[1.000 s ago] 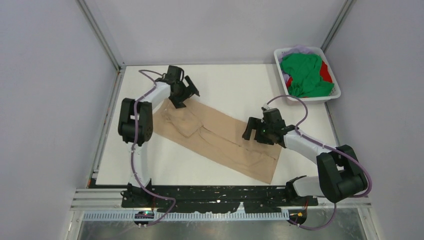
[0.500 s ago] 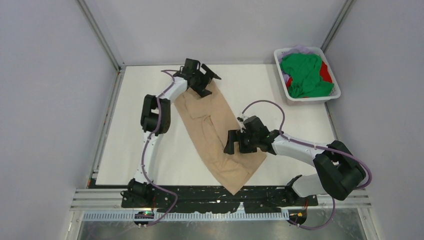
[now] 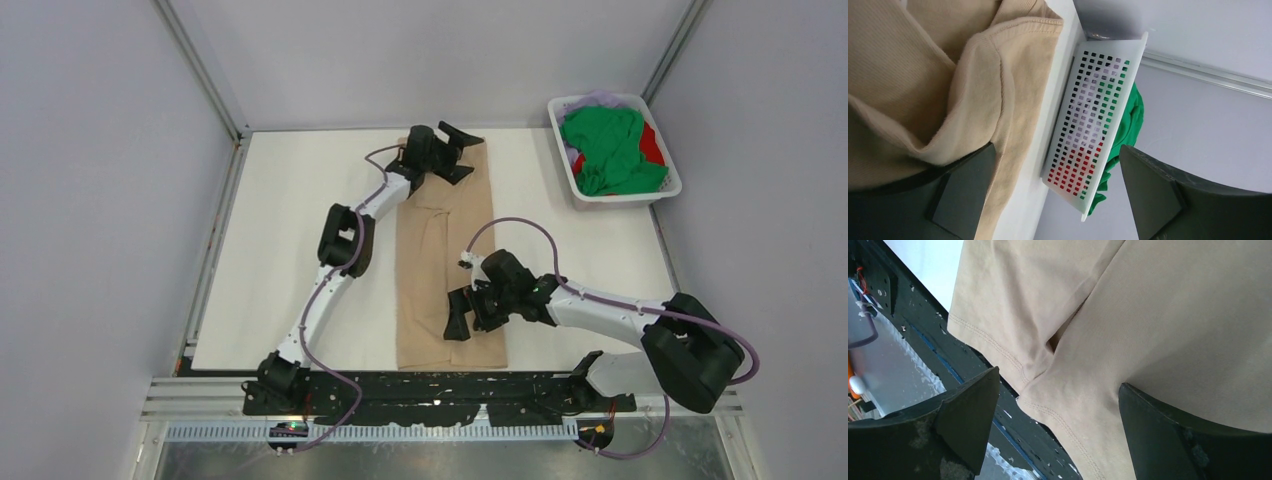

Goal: Fold and stack the t-shirts
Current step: Rotate the tshirt 90 degrees

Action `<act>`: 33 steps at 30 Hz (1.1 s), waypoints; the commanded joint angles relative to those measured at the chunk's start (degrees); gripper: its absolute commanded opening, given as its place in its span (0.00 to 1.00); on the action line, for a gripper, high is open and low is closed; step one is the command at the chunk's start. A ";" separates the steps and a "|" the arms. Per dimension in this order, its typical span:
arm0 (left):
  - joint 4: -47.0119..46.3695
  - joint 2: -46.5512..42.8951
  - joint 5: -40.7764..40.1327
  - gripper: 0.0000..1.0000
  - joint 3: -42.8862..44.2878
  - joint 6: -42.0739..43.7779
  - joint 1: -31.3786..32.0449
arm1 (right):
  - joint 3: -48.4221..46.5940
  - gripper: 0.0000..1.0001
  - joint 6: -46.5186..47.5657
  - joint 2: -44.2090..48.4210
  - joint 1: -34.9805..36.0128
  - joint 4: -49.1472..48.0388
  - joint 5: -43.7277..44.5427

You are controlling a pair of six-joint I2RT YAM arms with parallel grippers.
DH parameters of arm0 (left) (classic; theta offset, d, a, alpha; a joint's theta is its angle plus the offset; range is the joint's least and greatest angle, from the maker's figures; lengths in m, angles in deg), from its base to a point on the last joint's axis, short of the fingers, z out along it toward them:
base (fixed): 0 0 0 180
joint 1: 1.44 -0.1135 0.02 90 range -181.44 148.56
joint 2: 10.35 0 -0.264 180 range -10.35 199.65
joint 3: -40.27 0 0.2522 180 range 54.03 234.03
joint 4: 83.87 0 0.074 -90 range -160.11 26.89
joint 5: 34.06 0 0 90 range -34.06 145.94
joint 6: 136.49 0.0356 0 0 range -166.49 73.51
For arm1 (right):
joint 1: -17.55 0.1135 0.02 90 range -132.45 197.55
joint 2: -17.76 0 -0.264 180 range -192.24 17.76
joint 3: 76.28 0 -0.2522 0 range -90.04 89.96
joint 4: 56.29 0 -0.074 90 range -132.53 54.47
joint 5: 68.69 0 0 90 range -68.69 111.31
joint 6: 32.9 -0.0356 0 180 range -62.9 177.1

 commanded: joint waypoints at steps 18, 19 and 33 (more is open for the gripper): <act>20.31 -65.43 0.64 1.00 -48.40 50.78 3.62 | -4.30 0.95 -6.39 22.57 -2.31 15.15 30.66; 21.08 -70.51 -2.59 1.00 -55.58 51.36 4.44 | -3.82 0.95 -7.44 23.38 -2.55 16.63 31.21; 31.48 -113.27 -12.84 0.99 -110.69 39.97 25.27 | 7.72 1.00 -8.97 37.09 -3.45 25.11 12.85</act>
